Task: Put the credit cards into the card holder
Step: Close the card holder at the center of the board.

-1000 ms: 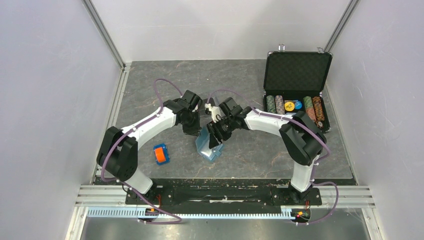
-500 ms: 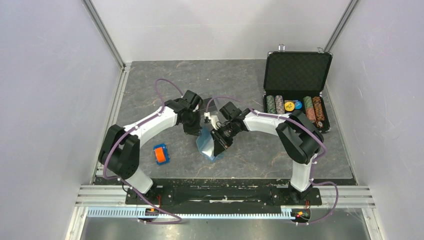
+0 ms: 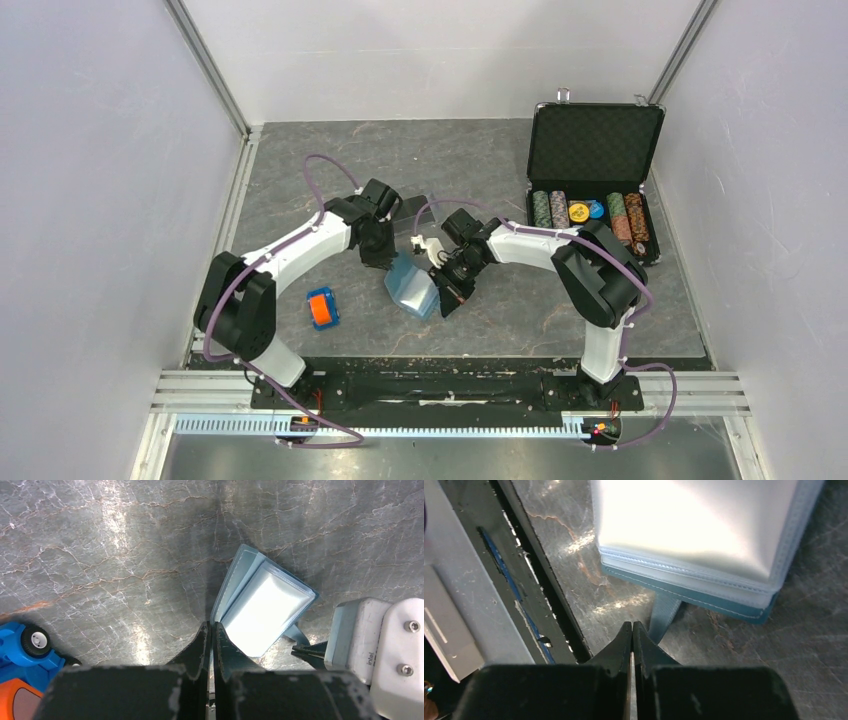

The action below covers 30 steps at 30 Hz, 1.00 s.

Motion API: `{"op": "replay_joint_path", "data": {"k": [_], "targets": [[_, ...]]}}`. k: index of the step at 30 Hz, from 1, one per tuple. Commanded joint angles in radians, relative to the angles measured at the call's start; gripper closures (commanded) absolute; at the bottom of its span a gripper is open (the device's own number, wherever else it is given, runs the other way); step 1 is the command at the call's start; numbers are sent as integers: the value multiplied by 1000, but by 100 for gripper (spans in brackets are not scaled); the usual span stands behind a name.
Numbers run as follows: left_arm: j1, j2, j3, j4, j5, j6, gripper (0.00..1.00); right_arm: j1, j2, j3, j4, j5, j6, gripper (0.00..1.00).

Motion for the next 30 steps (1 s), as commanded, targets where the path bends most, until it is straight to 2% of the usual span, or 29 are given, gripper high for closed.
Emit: {"op": "replay_joint_path", "data": {"k": [1, 6, 10, 15, 19, 24, 30], "targets": [[-1, -30, 52, -13, -9, 3, 94, -3, -39, -10, 14, 92, 8, 100], [-44, 1, 42, 64, 176, 33, 69, -16, -51, -23, 37, 115, 46, 100], [-93, 47, 20, 136, 273, 15, 63, -31, -69, -64, 69, 113, 87, 100], [-145, 102, -8, 215, 366, -5, 61, -73, -105, -119, 121, 91, 146, 100], [-163, 145, -33, 256, 392, -19, 60, -142, -134, -162, 184, -33, 215, 84], [-172, 194, -37, 270, 408, -8, 60, -201, -175, -203, 249, -118, 268, 72], [-189, 224, -40, 255, 412, 13, 62, -235, -207, -203, 313, -162, 297, 69]]}}
